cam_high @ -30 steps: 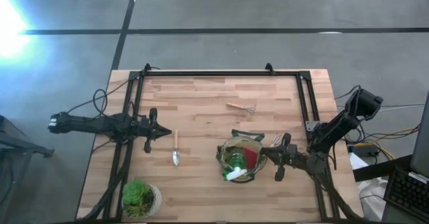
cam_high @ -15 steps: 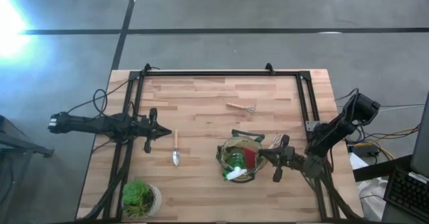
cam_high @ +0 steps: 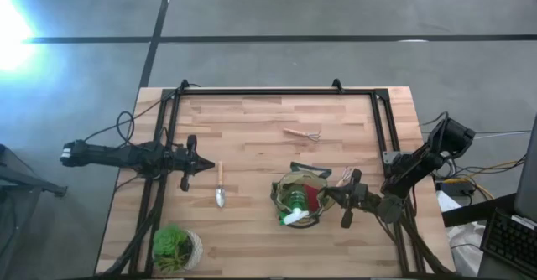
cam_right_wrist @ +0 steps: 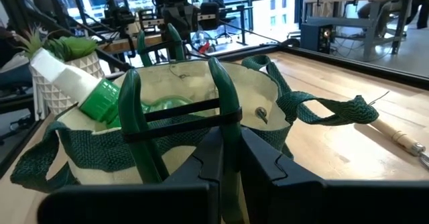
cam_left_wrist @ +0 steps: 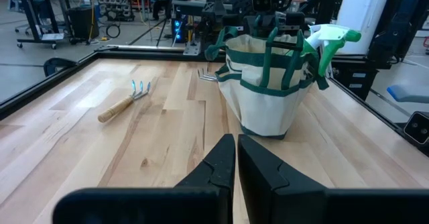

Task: Pick & Place Garden tools in Gardening bag
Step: Put the shear scissors into the side pocket of the gardening bag

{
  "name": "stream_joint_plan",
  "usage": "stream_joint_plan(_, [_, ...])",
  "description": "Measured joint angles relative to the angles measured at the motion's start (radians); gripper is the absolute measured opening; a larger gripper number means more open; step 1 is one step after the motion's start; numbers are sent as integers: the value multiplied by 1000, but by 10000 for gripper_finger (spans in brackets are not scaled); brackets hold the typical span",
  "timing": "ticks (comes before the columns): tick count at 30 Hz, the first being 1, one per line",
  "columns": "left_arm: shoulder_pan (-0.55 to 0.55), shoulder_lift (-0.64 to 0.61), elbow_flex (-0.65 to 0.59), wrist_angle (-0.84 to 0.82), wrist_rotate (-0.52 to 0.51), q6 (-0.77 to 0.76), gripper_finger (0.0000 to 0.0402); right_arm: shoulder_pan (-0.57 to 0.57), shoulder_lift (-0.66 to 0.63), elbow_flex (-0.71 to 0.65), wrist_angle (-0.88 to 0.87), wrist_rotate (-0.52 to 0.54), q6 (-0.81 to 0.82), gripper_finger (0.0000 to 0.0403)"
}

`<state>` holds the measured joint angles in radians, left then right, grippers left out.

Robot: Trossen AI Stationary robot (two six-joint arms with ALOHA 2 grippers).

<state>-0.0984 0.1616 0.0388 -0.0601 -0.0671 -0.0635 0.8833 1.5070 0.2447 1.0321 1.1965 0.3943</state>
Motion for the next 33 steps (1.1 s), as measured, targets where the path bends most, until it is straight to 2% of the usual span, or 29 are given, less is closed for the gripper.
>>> stream_joint_plan(14, [0, 0, 0, 0, 0, 0, 23, 0, 0, -2, -11, -30, 34, 18])
stream_joint_plan(22, [0, 0, 0, 0, 0, 0, 23, -1, 0, -20, -30, -21, 122, 18])
stream_joint_plan(33, [0, 0, 0, 0, 0, 0, 23, -1, 0, -20, -32, -22, 123, 18])
